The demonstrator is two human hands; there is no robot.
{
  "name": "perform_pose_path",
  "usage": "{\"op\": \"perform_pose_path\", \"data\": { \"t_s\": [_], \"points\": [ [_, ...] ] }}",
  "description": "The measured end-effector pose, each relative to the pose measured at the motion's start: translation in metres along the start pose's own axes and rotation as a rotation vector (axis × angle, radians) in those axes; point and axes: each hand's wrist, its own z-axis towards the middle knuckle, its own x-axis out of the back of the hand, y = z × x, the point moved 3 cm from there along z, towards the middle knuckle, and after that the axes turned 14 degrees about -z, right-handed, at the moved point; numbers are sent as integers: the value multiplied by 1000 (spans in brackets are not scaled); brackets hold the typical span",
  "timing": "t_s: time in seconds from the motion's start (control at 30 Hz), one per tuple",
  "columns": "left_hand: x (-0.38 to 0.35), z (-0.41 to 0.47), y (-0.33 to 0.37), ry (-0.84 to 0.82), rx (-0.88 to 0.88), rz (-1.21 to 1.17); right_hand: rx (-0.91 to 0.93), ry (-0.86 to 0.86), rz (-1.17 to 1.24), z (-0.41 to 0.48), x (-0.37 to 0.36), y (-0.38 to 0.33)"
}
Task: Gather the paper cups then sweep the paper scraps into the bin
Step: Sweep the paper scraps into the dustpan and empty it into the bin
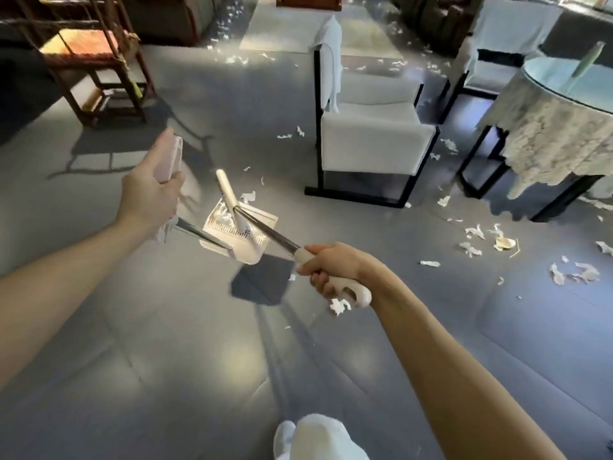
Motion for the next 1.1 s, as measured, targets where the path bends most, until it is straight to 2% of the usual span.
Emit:
{"op": "perform_pose_path", "data": {
  "t_s": [0.23, 0.53, 0.7, 0.9, 1.0, 1.1],
  "points": [
    [-18, 246, -74, 50, 0, -45, 58, -25, -114, 183, 77, -158],
    [-30, 574, -159, 86, -45, -52, 73, -16, 23, 412, 173, -387],
    [-31, 756, -215, 12, -56, -118, 71, 11, 66, 543, 219, -499],
    [-54, 991, -302, -60, -118, -79, 79, 16, 47, 731, 271, -634],
    [-79, 1114, -322, -93, -146, -53, 105, 23, 113, 811, 312, -703],
    [-125, 1221, -329, -200, -184, -20, 137, 102, 41, 877, 355, -760]
  ]
}}
